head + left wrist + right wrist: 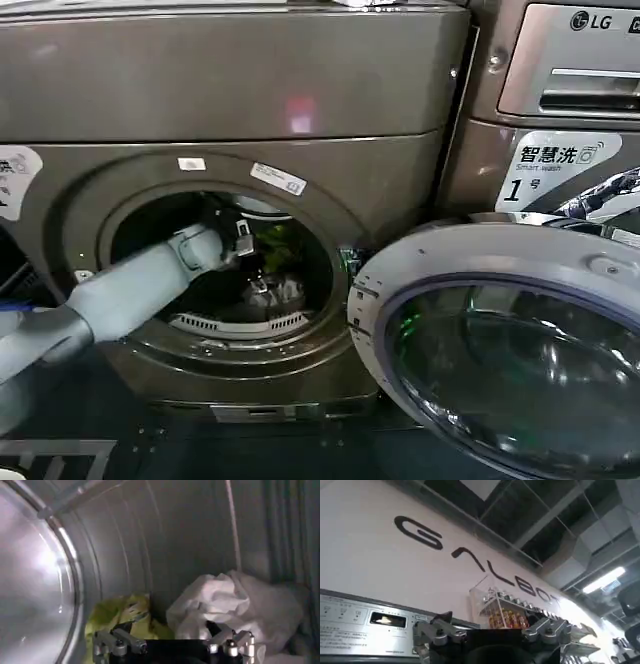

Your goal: Grasp the clothes from the dryer.

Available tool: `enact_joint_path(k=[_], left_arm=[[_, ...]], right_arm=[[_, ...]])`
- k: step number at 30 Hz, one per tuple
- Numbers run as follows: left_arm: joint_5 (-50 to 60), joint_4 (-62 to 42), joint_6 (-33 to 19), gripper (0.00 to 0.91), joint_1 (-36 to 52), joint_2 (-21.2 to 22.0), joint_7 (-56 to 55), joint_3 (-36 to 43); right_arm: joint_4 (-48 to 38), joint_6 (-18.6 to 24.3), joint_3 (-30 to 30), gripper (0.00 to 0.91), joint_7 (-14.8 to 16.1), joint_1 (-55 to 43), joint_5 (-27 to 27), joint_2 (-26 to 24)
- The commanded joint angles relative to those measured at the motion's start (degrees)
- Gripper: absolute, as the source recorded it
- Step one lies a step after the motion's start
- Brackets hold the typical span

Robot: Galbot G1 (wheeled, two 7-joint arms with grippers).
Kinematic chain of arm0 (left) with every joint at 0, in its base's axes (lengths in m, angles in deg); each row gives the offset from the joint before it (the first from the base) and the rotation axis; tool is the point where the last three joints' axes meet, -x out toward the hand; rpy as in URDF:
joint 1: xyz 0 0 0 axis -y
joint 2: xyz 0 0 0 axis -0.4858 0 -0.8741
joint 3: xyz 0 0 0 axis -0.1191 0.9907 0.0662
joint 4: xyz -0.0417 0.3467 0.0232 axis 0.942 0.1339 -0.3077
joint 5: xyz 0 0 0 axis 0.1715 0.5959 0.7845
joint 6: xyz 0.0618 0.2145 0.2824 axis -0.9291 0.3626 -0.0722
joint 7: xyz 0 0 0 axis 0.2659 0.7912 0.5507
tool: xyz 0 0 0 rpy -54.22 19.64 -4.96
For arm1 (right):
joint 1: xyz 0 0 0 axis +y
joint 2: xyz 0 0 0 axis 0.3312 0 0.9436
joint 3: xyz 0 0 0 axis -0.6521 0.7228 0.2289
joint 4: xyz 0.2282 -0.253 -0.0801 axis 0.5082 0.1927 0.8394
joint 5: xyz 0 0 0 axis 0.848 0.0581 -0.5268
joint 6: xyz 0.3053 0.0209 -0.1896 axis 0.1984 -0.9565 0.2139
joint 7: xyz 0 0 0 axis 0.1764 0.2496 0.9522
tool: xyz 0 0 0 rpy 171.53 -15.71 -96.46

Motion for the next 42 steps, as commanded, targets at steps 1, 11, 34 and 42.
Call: enact_joint_path(k=[1,11,34,42], left_arm=[[0.33,-2.81,-0.73,0.907,-0.12,0.91,-0.01,-0.44],[0.64,-3.87,-1.04,0.907,-0.26,0.96,-0.1,-0.64],[0.23,-7.45,-2.14,0.907,-0.75,4.92,-1.22,-2.0],[0.4,-7.83,-2.12,0.907,-0.59,5.02,-1.19,-1.94]], right_arm=[[0.05,-0.02,0.31,0.907,-0.02,-0.08,-0.22,0.03],[0.03,0.14,0.19,0.907,0.05,0.18,-0.16,0.23],[0.28,0.17,0.2,0.907,0.05,0.53,0.03,0.25],[0.28,0.19,0.14,0.907,0.04,0.63,0.08,0.26]])
